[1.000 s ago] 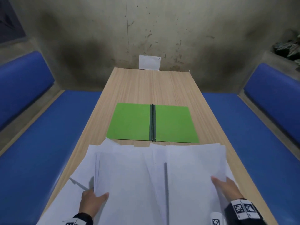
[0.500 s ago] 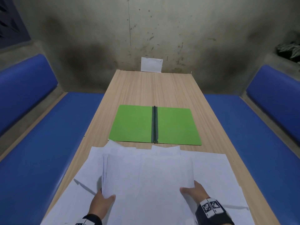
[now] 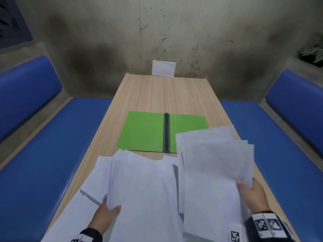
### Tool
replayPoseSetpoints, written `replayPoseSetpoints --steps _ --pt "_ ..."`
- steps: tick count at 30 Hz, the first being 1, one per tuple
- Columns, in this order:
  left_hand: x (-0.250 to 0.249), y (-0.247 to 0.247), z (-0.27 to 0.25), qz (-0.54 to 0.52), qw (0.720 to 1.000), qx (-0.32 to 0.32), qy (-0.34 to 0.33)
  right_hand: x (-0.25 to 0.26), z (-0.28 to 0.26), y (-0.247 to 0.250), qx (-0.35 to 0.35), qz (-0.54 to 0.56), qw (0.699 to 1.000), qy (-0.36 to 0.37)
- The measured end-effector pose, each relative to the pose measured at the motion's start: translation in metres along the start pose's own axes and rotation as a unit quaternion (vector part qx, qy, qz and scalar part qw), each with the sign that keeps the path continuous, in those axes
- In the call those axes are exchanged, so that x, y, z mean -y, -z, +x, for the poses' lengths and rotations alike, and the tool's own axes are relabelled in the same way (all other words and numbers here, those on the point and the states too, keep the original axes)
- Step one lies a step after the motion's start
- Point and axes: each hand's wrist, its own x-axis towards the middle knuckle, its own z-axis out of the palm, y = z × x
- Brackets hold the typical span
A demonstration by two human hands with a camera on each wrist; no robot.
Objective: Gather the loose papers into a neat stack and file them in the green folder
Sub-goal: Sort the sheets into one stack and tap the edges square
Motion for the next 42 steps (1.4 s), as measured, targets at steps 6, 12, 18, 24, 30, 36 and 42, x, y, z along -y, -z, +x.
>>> replayPoseSetpoints --steps 6,12,18,24,30,36,42 --pt "-0.027 0.001 -0.016 -0.046 0.997 0.015 -0.061 0.027 -0.009 0.013 0.016 0.176 0.984 0.009" --pt "-0.052 -0.006 -0.026 -0.138 0.986 0.037 -0.086 0.009 -0.019 -0.032 0.144 0.254 0.956 -0.017" --pt "-0.071 -0.016 -0.038 -0.198 0.971 0.068 -0.114 0.003 -0.034 -0.065 0.256 0.256 0.931 -0.052" --pt "-0.077 -0.019 -0.05 -0.186 0.96 0.084 -0.19 0.006 -0.04 -0.07 0.266 0.183 0.946 -0.029" --pt "-0.089 -0.015 -0.052 -0.137 0.969 0.024 -0.207 0.035 -0.053 -0.059 0.239 0.216 0.946 0.038" --pt "-0.099 -0.006 -0.061 -0.148 0.943 0.038 -0.297 0.049 -0.063 -0.057 0.267 0.232 0.93 0.103" --pt "-0.112 -0.003 -0.066 -0.26 0.903 0.014 -0.343 0.064 -0.062 -0.058 0.255 0.305 0.903 0.164"
